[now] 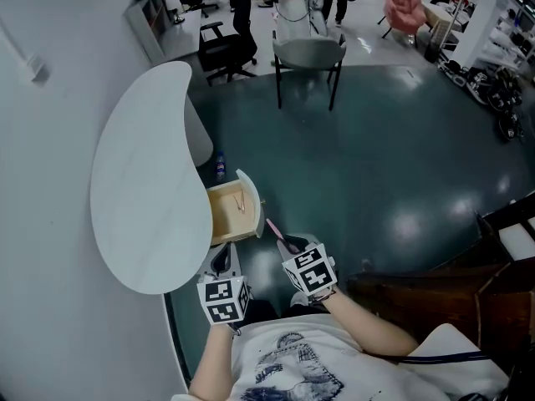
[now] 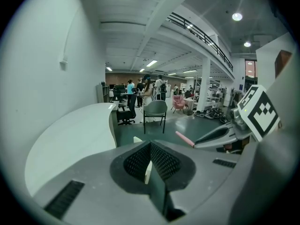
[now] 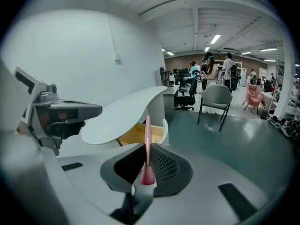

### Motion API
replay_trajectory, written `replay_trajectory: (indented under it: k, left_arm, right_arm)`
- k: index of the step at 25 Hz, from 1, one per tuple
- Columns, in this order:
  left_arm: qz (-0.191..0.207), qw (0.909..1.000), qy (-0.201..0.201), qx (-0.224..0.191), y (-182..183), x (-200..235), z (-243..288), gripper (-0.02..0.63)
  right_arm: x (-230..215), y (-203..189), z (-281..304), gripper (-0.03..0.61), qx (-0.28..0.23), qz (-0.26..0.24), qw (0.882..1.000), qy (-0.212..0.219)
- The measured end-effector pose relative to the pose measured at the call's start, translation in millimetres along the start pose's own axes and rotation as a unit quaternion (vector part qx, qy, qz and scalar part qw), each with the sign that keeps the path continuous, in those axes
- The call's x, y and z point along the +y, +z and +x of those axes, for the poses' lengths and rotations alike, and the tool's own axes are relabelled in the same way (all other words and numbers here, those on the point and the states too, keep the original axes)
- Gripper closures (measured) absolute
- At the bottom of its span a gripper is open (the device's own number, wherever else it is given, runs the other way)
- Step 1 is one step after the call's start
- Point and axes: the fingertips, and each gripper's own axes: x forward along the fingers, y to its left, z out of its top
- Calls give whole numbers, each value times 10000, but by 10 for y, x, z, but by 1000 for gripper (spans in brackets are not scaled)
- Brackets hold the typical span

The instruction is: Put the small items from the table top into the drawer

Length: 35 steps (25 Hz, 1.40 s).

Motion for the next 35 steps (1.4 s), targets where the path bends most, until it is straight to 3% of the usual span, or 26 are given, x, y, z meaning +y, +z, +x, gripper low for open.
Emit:
replay_trajectory:
  k: [8, 21, 27, 35]
  left_arm:
    - [16, 9998, -96, 192, 37, 303, 244, 589]
    - [300, 9950, -750, 583, 90, 1125, 1042, 589]
    - [291, 9931, -922, 659, 55, 1544, 1426, 589]
    - [299, 9917, -964, 791, -100, 1786, 1850, 589]
  right_arm:
    - [59, 101, 324, 518, 148, 177, 9997, -13]
    - [160, 484, 1354, 518, 415, 603, 9965, -403]
    - [140, 610, 1884, 518, 577, 557, 9946, -664]
    - [111, 562, 2387, 518, 829, 547, 9934, -570]
